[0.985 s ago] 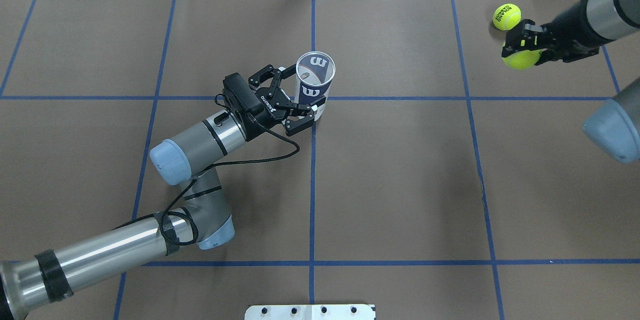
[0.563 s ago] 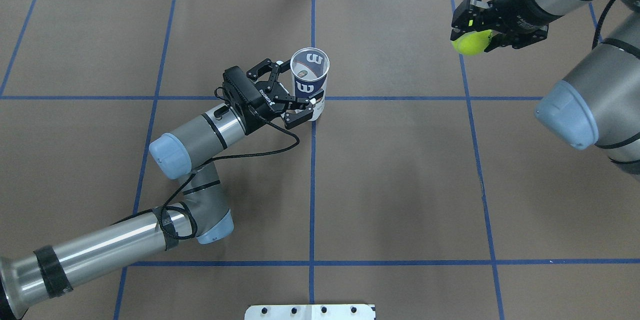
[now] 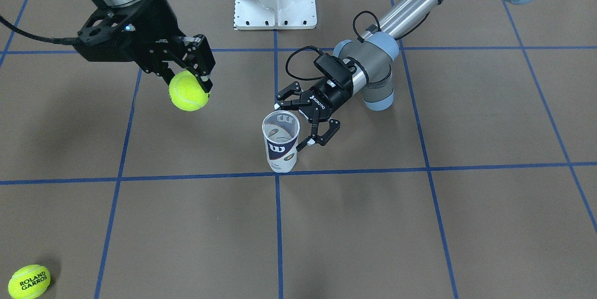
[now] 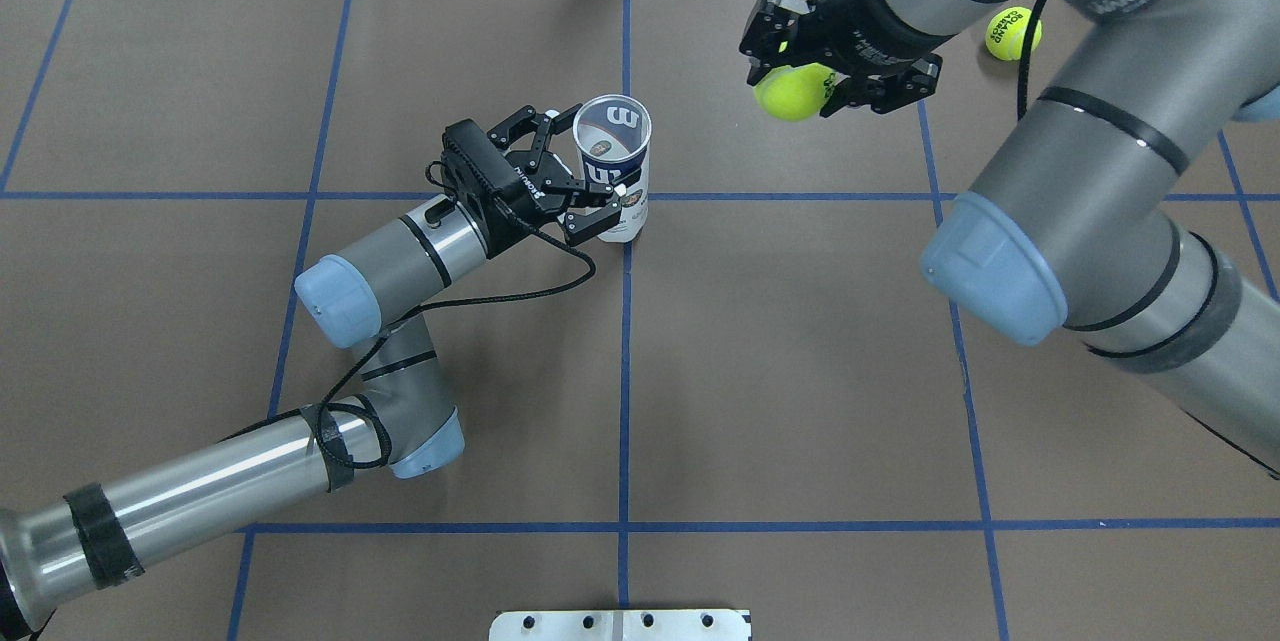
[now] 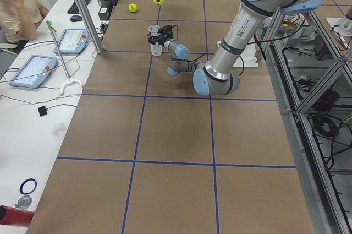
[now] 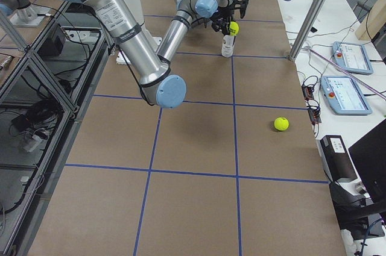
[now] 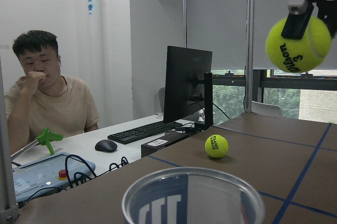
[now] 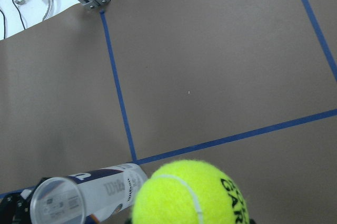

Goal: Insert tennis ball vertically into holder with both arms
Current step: 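Carry the ball with the right gripper above the can's open top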

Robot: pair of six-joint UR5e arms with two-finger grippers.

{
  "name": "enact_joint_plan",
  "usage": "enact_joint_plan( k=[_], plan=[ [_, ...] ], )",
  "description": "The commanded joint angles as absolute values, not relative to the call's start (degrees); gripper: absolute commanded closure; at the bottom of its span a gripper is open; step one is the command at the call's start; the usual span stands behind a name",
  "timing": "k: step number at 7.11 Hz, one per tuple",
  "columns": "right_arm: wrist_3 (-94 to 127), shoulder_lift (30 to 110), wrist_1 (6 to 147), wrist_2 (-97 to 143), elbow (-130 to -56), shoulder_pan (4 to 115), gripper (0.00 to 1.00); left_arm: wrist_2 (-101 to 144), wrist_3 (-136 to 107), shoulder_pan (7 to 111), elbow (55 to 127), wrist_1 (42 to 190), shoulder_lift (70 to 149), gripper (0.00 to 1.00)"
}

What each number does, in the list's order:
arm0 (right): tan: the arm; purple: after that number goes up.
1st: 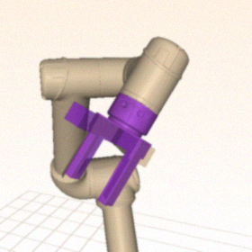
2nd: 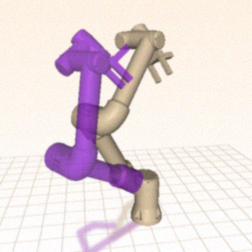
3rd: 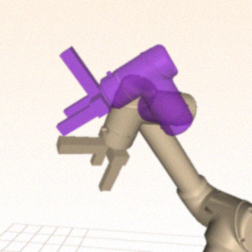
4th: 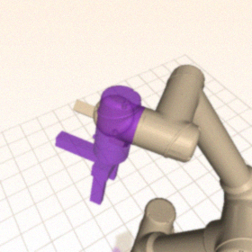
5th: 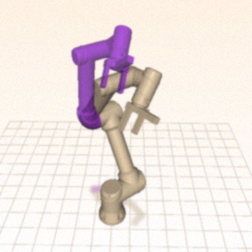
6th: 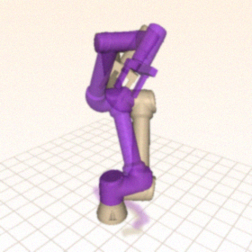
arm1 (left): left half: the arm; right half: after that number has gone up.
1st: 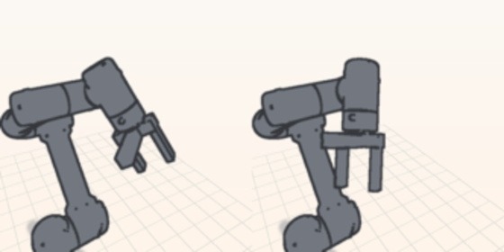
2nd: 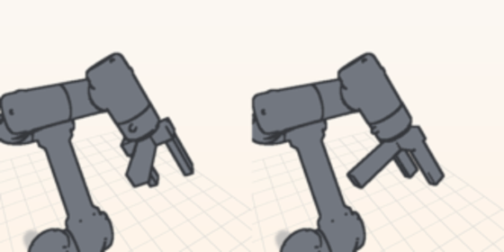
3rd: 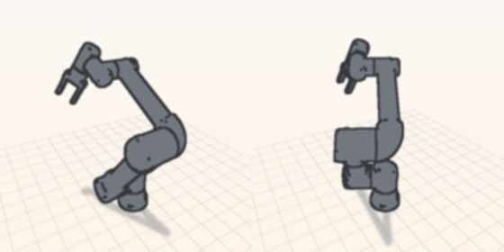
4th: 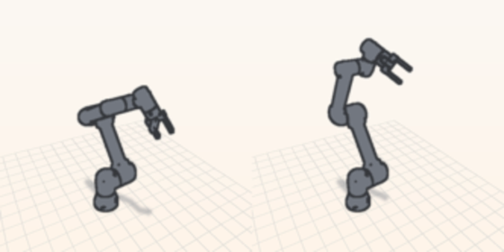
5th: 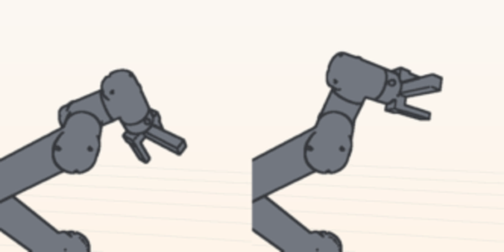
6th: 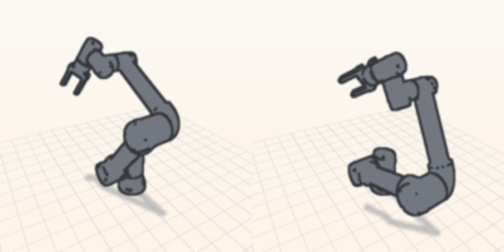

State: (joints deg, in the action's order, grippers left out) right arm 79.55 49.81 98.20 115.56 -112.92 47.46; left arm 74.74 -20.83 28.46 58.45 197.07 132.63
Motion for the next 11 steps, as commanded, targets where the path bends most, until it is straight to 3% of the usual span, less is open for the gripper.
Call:
enact_joint_plan(
  k=[1, 6, 11],
  plan=[
    [82.78, 42.14, 104.12, 111.38, -109.97, 42.65, 1.0, 74.71, -20.83, 28.3, 58.45, 196.79, 132.63, 0.01],
    [83.06, 28.4, 106.0, 106.36, -91.18, 39.81, 1.0, 74.71, -20.83, 27.95, 58.53, 196.79, 132.63, 0.01],
    [82.35, 29.26, 105.3, 105.91, -90.26, 38.94, 1.0, 74.62, -20.83, 27.95, 58.62, 195.21, 133.07, 0.01]
  ],
)
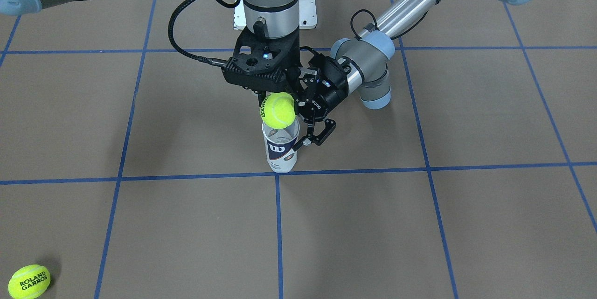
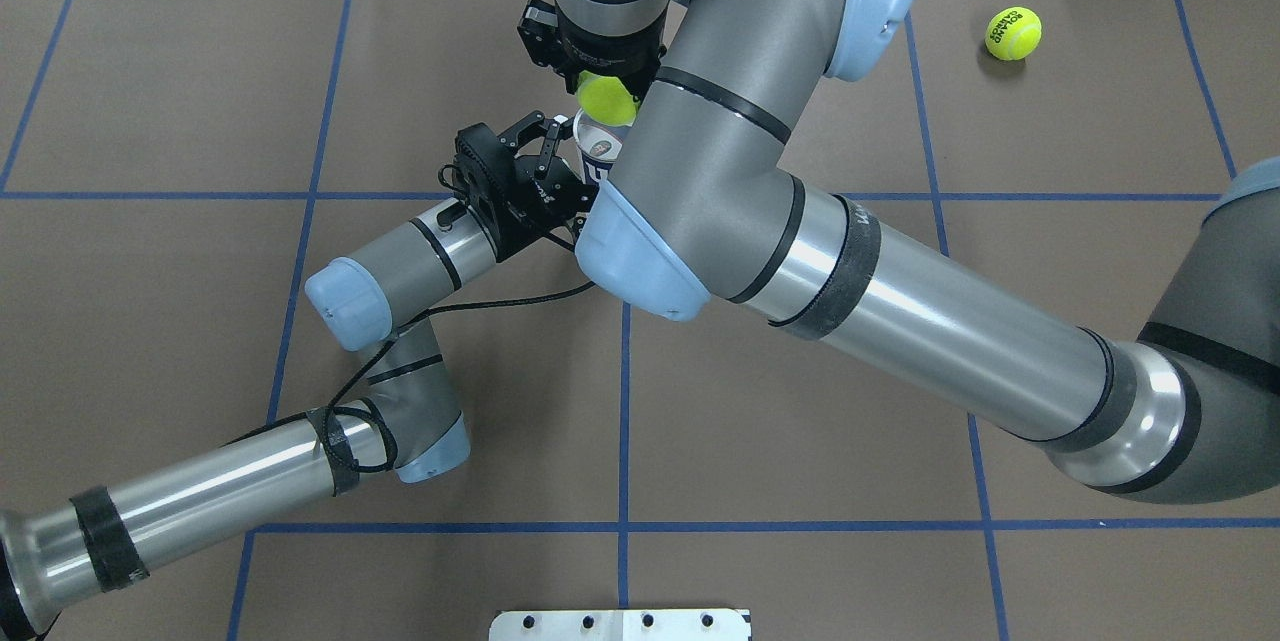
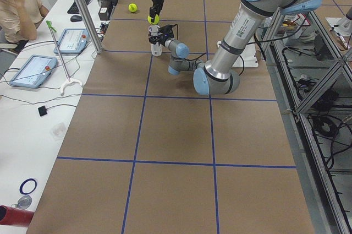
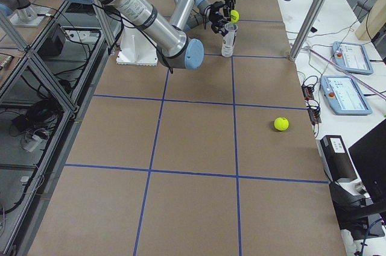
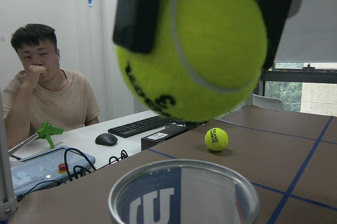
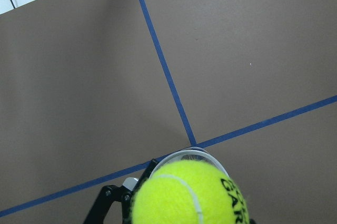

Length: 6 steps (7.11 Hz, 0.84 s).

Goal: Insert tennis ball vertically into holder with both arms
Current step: 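Open the right gripper to drop the ball into the can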

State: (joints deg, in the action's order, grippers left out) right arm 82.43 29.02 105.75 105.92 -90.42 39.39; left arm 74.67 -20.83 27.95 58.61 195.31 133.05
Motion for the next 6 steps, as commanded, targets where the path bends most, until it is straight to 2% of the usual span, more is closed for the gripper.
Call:
enact_joint_plan(
  k=[1, 2, 3, 6],
  plan=[
    [82.35, 29.96, 105.29, 105.82, -90.52, 38.67, 0.95, 74.62, -20.83, 27.95, 58.62, 195.21, 133.07, 0.01],
    [82.53, 29.97, 105.29, 105.82, -90.44, 38.67, 0.63, 74.62, -20.83, 28.04, 58.54, 195.21, 132.98, 0.01],
    [82.44, 30.06, 105.29, 105.73, -90.53, 38.67, 0.02, 74.62, -20.83, 28.04, 58.54, 195.21, 132.98, 0.01],
    [82.35, 29.62, 105.21, 105.82, -90.79, 38.67, 0.01, 74.62, -20.83, 28.04, 58.62, 195.21, 132.98, 0.01]
  ],
)
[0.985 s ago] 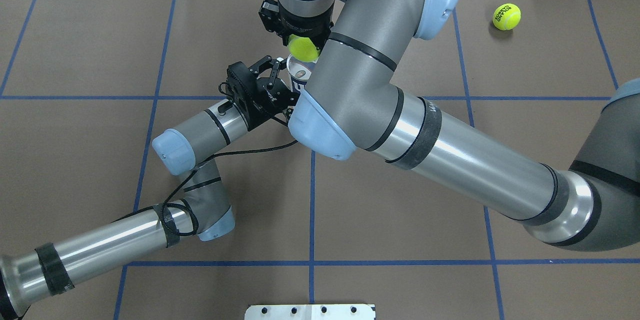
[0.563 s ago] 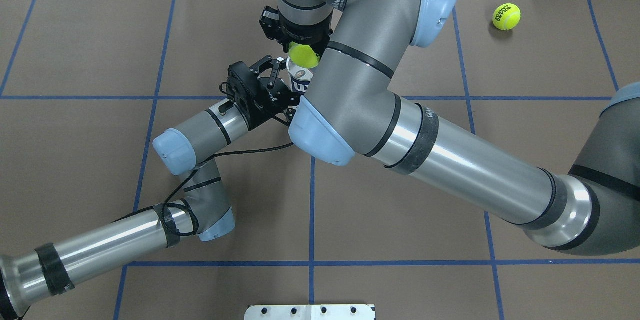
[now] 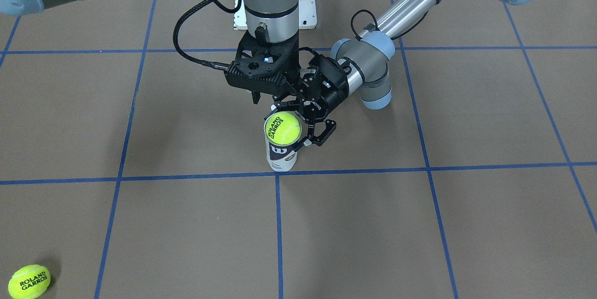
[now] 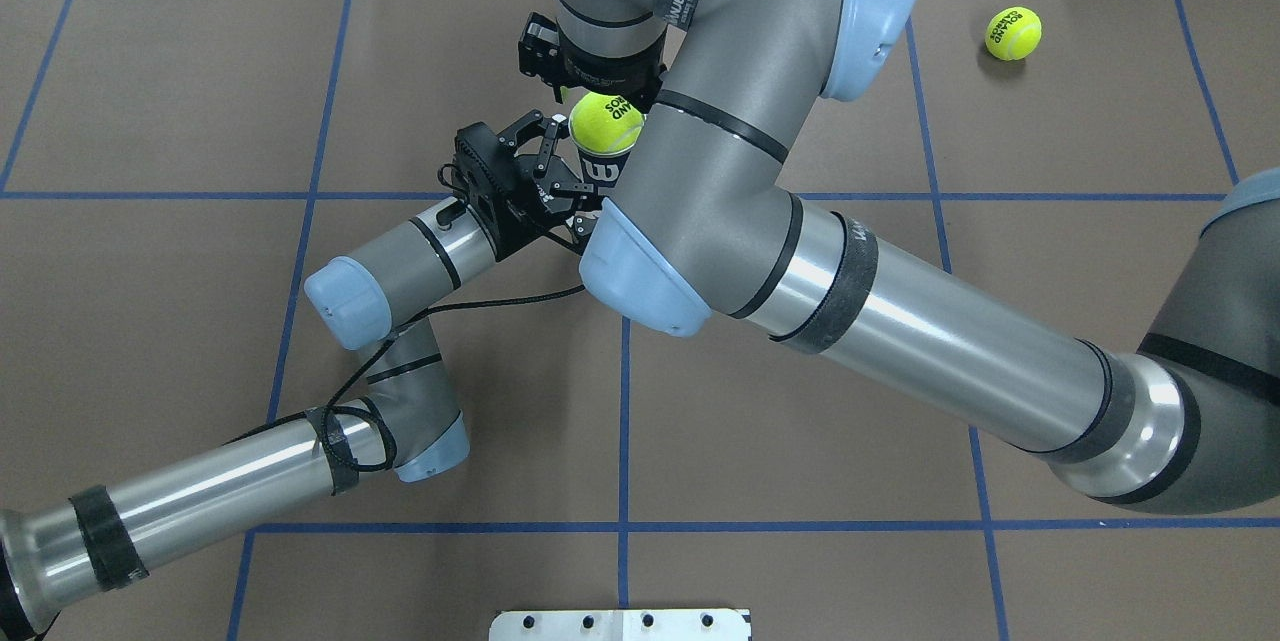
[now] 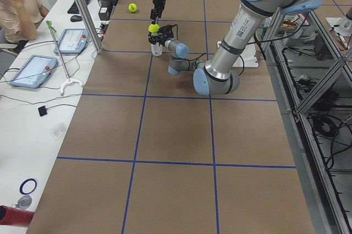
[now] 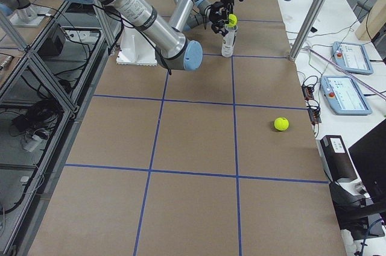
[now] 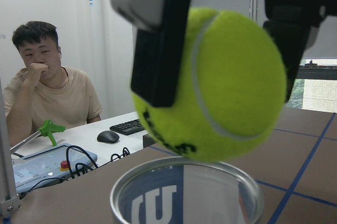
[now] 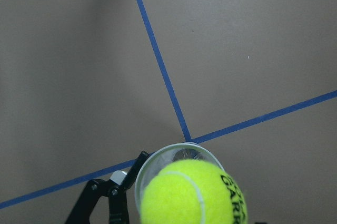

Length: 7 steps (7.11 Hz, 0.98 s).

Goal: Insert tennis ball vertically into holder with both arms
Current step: 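Open the right gripper to drop the ball into the can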

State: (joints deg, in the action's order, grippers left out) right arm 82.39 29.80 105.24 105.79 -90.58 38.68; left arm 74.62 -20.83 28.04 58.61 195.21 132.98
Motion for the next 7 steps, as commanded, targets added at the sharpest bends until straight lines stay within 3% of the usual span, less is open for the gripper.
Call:
enact_joint_plan(
  k=[1, 5, 7],
  plan=[
    [82.35, 29.62, 105.21, 105.91, -90.88, 38.67, 0.01, 74.62, -20.83, 28.04, 58.62, 195.21, 132.98, 0.01],
    [80.26, 30.32, 105.21, 106.17, -91.14, 39.11, 0.01, 74.62, -20.92, 28.04, 58.8, 195.21, 132.98, 0.01],
    [74.4, 32.24, 105.21, 112.19, -91.32, 45.83, 0.01, 74.62, -20.92, 28.04, 58.8, 195.29, 132.98, 0.01]
  ],
)
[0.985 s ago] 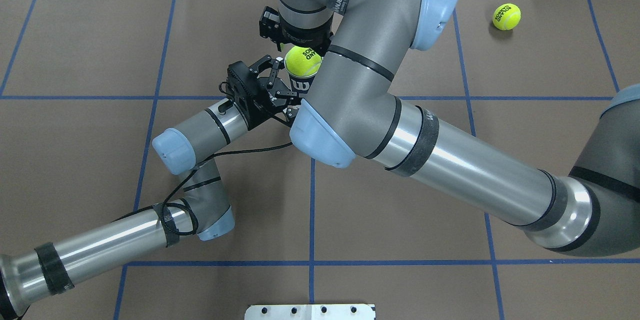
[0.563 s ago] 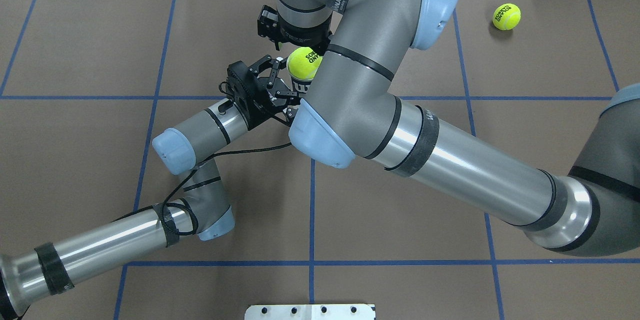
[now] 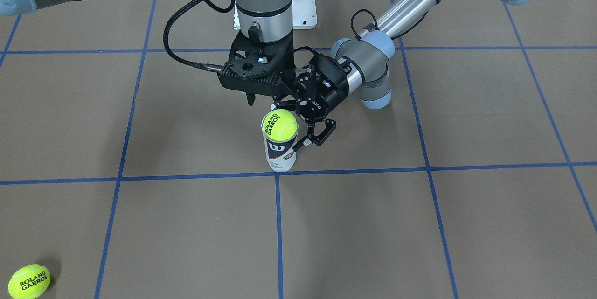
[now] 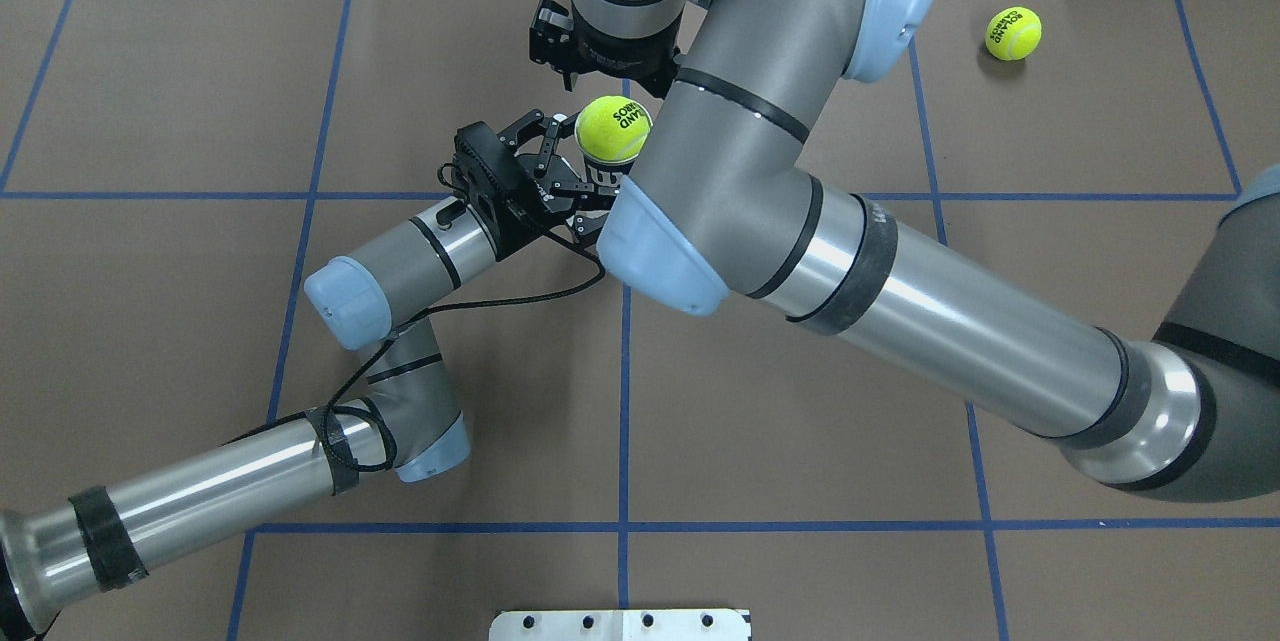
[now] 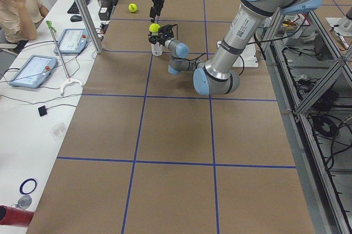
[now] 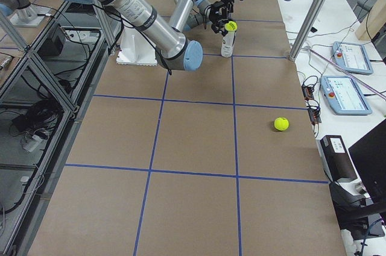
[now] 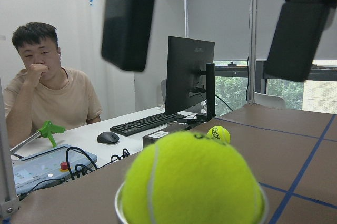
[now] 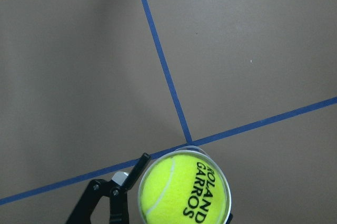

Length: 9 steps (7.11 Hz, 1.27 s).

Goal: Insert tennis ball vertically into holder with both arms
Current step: 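Open the right gripper to drop the ball into the can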

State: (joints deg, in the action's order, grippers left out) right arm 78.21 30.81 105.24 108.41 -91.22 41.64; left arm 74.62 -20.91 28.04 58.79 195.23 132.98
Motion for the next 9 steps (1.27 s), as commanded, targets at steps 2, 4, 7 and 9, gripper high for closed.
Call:
enact_joint_plan(
  k=[2, 4, 7, 9],
  plan=[
    [60.28, 39.94, 102.07, 116.61, -91.23, 54.8, 0.01, 74.62, -20.92, 28.04, 58.8, 195.29, 132.98, 0.01],
    [45.0, 48.66, 93.38, 120.29, -86.61, 63.15, 0.01, 74.62, -20.92, 28.04, 58.8, 195.29, 132.98, 0.01],
    [33.94, 52.03, 70.31, 123.92, -66.78, 70.04, 0.01, 74.62, -20.92, 28.04, 58.8, 195.29, 132.98, 0.01],
    [30.94, 51.95, 56.0, 123.66, -53.87, 70.05, 0.01, 74.62, -20.92, 28.04, 58.8, 195.29, 132.98, 0.01]
  ],
)
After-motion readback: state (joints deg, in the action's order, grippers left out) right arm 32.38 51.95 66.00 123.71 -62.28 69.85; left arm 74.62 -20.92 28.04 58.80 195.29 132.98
